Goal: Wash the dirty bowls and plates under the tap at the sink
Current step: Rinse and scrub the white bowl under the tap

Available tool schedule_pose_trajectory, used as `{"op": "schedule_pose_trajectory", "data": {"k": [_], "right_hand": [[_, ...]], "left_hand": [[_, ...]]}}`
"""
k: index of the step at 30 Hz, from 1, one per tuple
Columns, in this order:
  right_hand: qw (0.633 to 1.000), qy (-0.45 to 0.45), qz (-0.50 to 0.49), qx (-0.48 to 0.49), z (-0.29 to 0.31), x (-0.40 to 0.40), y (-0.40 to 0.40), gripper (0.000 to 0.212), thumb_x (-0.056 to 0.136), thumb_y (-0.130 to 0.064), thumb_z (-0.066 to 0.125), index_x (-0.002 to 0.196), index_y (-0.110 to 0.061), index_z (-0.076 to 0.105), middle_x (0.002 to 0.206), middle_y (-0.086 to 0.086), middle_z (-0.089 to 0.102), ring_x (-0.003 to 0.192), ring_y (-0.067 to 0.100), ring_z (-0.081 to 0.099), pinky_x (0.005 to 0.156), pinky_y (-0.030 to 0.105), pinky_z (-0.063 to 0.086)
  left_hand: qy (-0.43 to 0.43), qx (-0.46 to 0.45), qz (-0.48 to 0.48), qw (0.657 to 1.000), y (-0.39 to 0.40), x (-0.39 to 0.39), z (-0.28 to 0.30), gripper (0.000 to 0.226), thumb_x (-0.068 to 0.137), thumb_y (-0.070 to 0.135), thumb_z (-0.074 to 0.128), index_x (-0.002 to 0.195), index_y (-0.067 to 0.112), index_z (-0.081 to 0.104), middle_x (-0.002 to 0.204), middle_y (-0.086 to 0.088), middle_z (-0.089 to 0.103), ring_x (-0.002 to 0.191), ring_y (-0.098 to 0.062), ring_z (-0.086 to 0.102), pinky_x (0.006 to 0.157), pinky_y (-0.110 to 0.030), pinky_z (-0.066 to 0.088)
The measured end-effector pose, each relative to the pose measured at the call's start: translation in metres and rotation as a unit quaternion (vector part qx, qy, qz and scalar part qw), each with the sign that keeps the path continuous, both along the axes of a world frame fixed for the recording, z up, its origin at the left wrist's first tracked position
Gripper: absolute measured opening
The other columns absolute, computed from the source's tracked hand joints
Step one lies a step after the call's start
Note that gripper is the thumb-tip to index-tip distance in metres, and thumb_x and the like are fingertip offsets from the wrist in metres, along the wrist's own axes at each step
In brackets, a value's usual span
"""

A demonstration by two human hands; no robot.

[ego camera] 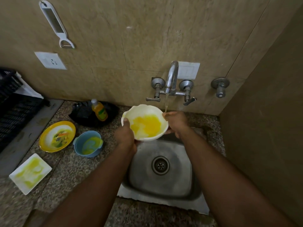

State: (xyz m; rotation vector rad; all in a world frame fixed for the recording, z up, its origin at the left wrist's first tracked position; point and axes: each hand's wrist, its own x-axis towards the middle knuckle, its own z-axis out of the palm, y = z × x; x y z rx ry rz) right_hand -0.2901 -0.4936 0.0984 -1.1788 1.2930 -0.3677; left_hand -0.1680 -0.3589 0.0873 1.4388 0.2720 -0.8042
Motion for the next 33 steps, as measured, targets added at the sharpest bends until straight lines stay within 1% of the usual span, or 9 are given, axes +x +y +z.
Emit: {"op": "schedule_pose_trajectory", "data": {"k": [4,8,11,16,21,24,26,29,33], "right_hand": [[0.993,-0.069,0.049,0.083,0.004,-0.003,0.01,0.024,0.105,-0.015,0.046,0.115,-0.004,0.065,0.106,0.023,0.074,0.092,0.04,0.074,0.071,0.052,0.064],[0.987,0.086,0.045,-0.129,-0.001,0.003,0.009,0.024,0.102,-0.016,0.056,0.089,-0.005,0.072,0.088,0.016,0.072,0.063,0.026,0.07,0.039,0.033,0.056],[0.969,0.135,0.024,-0.204,-0.003,0.007,0.008,0.028,0.099,-0.028,0.063,0.093,-0.004,0.077,0.084,0.014,0.074,0.064,0.029,0.072,0.044,0.039,0.059],[0.996,-0.061,0.067,0.012,0.0,0.003,0.022,0.039,0.096,0.0,0.046,0.131,-0.016,0.049,0.117,0.014,0.063,0.089,0.04,0.072,0.055,0.044,0.061],[0.981,0.081,0.002,-0.175,-0.011,0.007,0.027,0.038,0.106,-0.039,0.048,0.115,-0.006,0.064,0.104,0.016,0.067,0.077,0.035,0.072,0.042,0.041,0.059],[0.991,0.009,0.007,-0.135,-0.015,0.013,0.038,0.044,0.098,-0.052,0.043,0.113,-0.016,0.064,0.109,0.014,0.067,0.092,0.035,0.07,0.062,0.054,0.063],[0.996,-0.043,0.025,-0.076,-0.022,0.015,0.049,0.037,0.098,-0.038,0.046,0.129,-0.024,0.058,0.122,0.01,0.063,0.103,0.037,0.067,0.069,0.057,0.063],[0.984,0.047,-0.004,-0.171,-0.035,0.018,0.046,0.047,0.09,-0.033,0.043,0.126,-0.012,0.063,0.116,0.015,0.067,0.104,0.038,0.067,0.082,0.057,0.06],[0.974,0.096,0.022,-0.206,-0.012,0.008,0.035,0.037,0.105,-0.038,0.044,0.102,-0.009,0.067,0.087,0.013,0.069,0.059,0.028,0.07,0.046,0.031,0.056]], "left_hand": [[-0.05,0.004,0.043,0.998,-0.003,0.005,-0.003,0.03,0.102,0.043,0.06,0.114,0.016,0.061,0.114,-0.009,0.069,0.09,-0.026,0.069,0.082,-0.048,0.06],[-0.069,0.025,0.028,0.997,-0.009,-0.003,-0.006,0.03,0.101,0.046,0.06,0.113,0.019,0.062,0.107,-0.006,0.069,0.095,-0.029,0.069,0.084,-0.054,0.061],[-0.118,0.038,0.046,0.991,-0.014,-0.013,-0.004,0.037,0.104,0.04,0.056,0.126,0.012,0.065,0.108,-0.008,0.067,0.096,-0.029,0.066,0.09,-0.052,0.059],[-0.132,0.012,0.099,0.986,-0.014,-0.013,-0.004,0.035,0.106,0.028,0.055,0.133,0.009,0.064,0.107,-0.005,0.066,0.098,-0.027,0.066,0.09,-0.044,0.058],[-0.171,0.028,0.117,0.978,-0.014,-0.026,-0.009,0.034,0.105,0.029,0.056,0.13,0.01,0.067,0.106,-0.005,0.069,0.1,-0.03,0.069,0.092,-0.052,0.059],[-0.134,0.039,0.148,0.979,-0.013,-0.027,-0.005,0.035,0.105,0.028,0.055,0.131,0.007,0.066,0.115,-0.012,0.07,0.105,-0.034,0.068,0.094,-0.053,0.058],[-0.117,0.048,0.167,0.978,-0.013,-0.024,-0.006,0.036,0.104,0.027,0.055,0.133,0.008,0.064,0.119,-0.014,0.069,0.106,-0.034,0.067,0.094,-0.054,0.057],[-0.122,0.021,0.117,0.985,-0.012,-0.024,-0.01,0.018,0.099,0.028,0.063,0.114,0.02,0.065,0.114,-0.008,0.068,0.103,-0.033,0.068,0.09,-0.057,0.059],[0.036,-0.104,-0.007,0.994,-0.005,-0.01,0.011,0.04,0.087,0.051,0.069,0.117,0.025,0.068,0.121,-0.012,0.072,0.105,-0.037,0.069,0.088,-0.061,0.058]]}}
